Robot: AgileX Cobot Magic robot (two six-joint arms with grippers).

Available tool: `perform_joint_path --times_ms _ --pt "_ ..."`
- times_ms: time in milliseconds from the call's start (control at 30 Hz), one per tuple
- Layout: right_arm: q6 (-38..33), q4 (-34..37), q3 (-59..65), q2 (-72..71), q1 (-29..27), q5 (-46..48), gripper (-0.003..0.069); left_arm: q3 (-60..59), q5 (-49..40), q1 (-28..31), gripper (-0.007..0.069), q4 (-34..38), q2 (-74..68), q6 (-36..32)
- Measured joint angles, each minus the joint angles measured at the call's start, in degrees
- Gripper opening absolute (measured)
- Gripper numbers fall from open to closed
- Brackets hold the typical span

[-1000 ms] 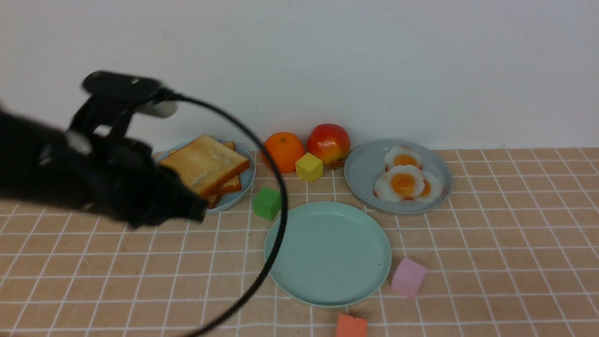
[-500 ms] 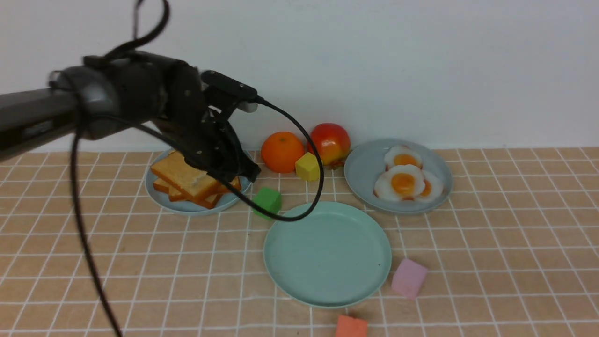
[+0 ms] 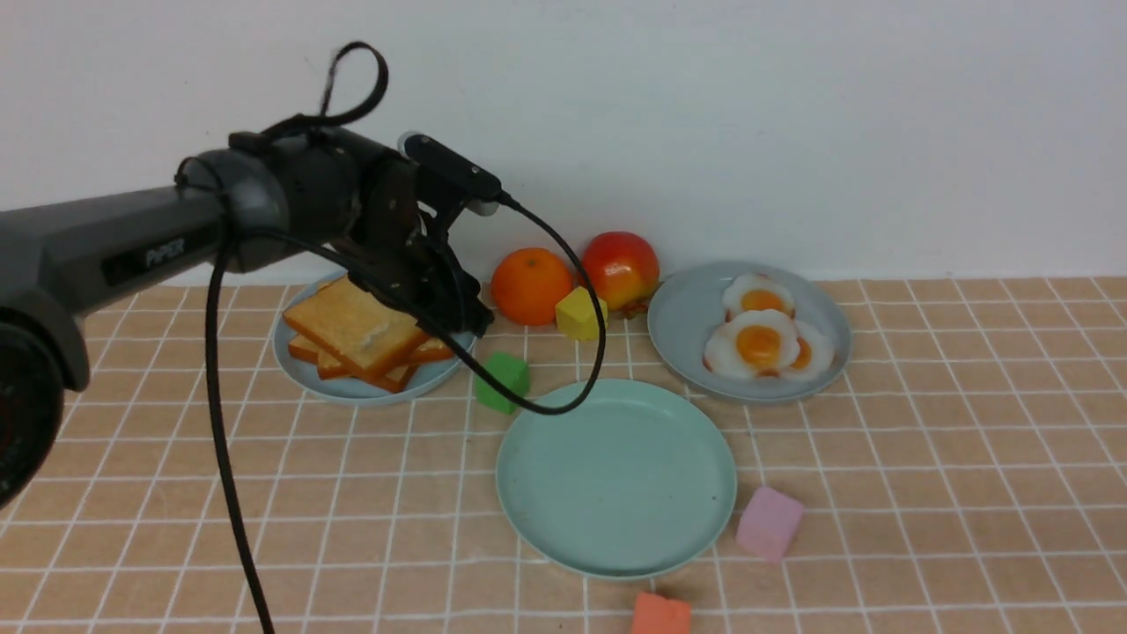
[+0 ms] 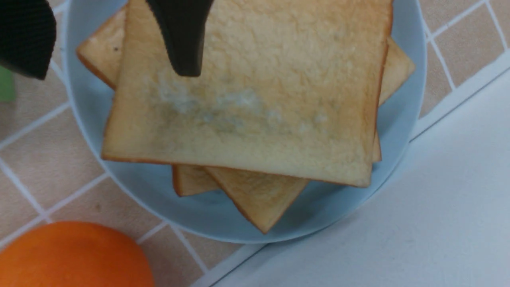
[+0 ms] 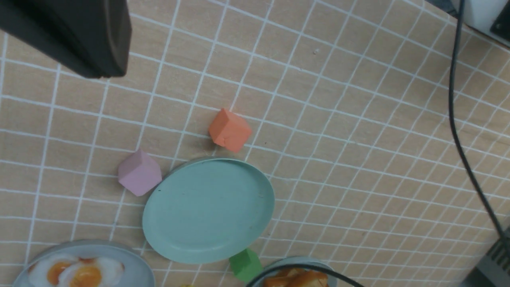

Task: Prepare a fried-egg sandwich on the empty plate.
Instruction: Use the left arm to grab a slice of bread

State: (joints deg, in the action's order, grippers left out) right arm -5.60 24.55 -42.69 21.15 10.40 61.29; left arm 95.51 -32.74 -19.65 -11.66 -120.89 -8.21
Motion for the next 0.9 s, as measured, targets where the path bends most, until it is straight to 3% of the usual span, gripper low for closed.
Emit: perform_joint_path --times_ms 400,600,633,700,733,900 --pt "0.0 0.1 0.0 0.0 0.0 -1.9 0.0014 0.0 1.7 -0.1 0.0393 -3.6 -2.7 0.0" --pt "0.0 0.6 0.0 0.0 0.0 -2.0 0.0017 0.0 2.0 -0.1 0.0206 -5.2 -2.7 0.0" --pt "0.0 0.7 0.0 0.0 0.0 -2.0 0.002 0.0 2.2 -0.1 0.0118 -6.0 -2.7 0.0" --pt "0.0 0.7 0.0 0.0 0.0 -2.0 0.0021 0.0 2.3 -0.2 0.0089 -6.4 -2.7 0.0" --pt "-0.1 0.8 0.0 0.0 0.0 -2.0 0.0022 0.0 2.3 -0.3 0.0033 -6.8 -2.7 0.1" --pt "-0.1 1.0 0.0 0.0 0.0 -2.0 0.0022 0.0 1.3 -0.3 0.0024 -7.2 -1.6 2.8"
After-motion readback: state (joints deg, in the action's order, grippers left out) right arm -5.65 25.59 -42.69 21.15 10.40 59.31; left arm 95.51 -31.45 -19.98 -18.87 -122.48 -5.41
